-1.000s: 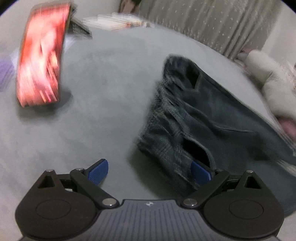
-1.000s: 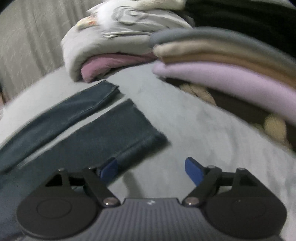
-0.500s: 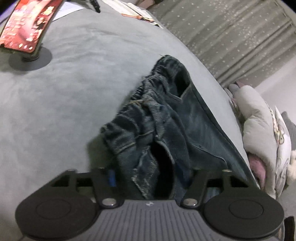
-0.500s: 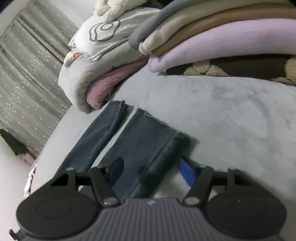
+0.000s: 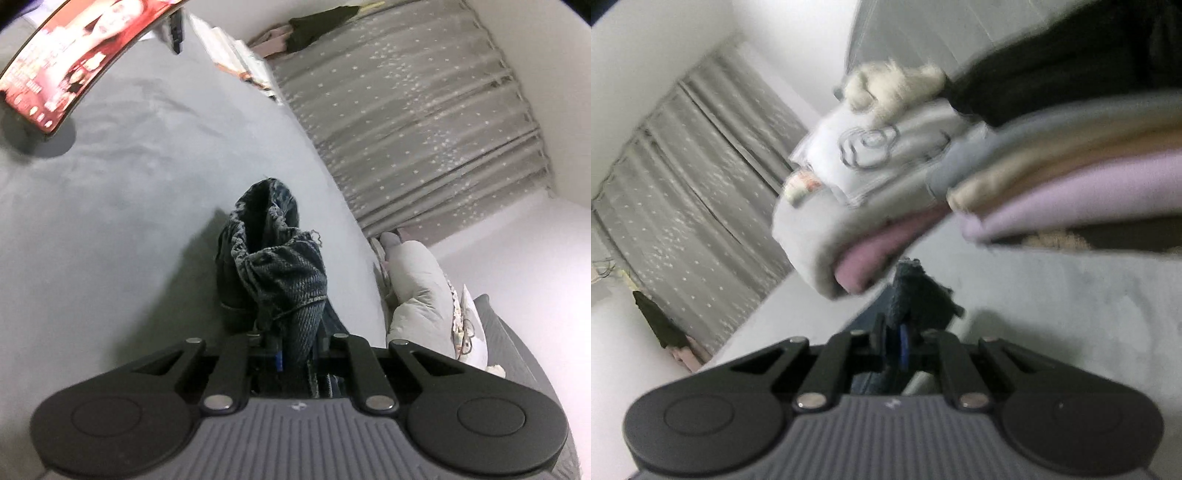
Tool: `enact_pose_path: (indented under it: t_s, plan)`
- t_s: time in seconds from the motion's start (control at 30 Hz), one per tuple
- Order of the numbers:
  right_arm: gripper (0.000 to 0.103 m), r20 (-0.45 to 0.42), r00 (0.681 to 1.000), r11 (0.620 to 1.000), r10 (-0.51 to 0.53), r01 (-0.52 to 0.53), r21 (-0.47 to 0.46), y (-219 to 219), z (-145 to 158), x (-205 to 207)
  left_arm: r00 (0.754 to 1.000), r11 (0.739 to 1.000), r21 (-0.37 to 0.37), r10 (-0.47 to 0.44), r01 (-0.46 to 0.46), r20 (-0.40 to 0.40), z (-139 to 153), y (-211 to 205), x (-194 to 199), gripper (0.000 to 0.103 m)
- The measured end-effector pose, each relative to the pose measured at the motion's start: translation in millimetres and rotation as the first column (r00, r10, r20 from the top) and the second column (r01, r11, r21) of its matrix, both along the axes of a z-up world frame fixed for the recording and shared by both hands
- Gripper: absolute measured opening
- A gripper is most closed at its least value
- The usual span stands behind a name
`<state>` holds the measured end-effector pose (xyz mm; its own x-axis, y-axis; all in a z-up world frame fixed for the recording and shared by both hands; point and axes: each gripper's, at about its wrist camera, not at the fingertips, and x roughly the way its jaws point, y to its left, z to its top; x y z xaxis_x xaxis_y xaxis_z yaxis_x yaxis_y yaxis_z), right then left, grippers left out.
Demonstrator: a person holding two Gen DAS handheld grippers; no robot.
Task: Fold clothes
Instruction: 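Lift the waistband with the left gripper while the right gripper lifts the hems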
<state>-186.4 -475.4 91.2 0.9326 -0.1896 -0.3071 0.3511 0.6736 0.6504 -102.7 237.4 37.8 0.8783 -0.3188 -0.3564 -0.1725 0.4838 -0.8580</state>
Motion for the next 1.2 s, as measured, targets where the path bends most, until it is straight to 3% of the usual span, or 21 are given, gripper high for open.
enact_pose_path:
  t_s: [0.1, 0.23, 0.3, 0.47, 0.63, 0.9, 1.07, 1.2]
  plan:
    - [0.006, 0.039, 0.999, 1.000, -0.019, 0.019, 0.007, -6, 7, -8, 1.000, 1.000, 0.011, -0.006, 0.005, 0.021, 8, 1, -10, 0.009]
    - [0.006, -0.029, 1.000, 1.000, -0.008, 0.009, 0.017, -11, -2, 1, 0.999, 1.000, -0.012, 0.022, -0.023, -0.024, -1, 4, -5, 0.009]
    - [0.006, -0.006, 1.000, 1.000, -0.007, 0.007, 0.020, -9, 0, 1, 0.998, 0.999, -0.016, 0.034, -0.035, -0.046, -5, 4, 0, 0.009]
    - [0.006, 0.049, 0.999, 1.000, -0.005, 0.003, 0.027, -5, 6, 3, 0.998, 0.997, -0.046, 0.055, -0.056, -0.015, -1, 3, 6, 0.009]
    - [0.006, 0.102, 0.995, 1.000, -0.002, -0.001, 0.030, -1, 12, 6, 0.996, 0.994, -0.074, 0.082, -0.081, 0.018, 7, 1, 28, 0.009]
    - [0.006, 0.094, 0.995, 0.999, -0.022, 0.020, 0.028, -1, 23, 48, 0.990, 0.990, -0.067, 0.130, -0.127, 0.047, 22, -8, 71, 0.010]
    - [0.006, 0.054, 0.998, 0.989, -0.039, 0.031, 0.146, -23, 11, 90, 0.982, 0.979, -0.082, 0.187, -0.187, -0.002, 19, -9, 97, 0.010]
    - [0.006, -0.028, 0.998, 0.962, -0.060, 0.065, 0.266, -42, -9, 135, 0.977, 0.978, -0.025, 0.207, -0.209, -0.040, 23, -16, 131, 0.010]
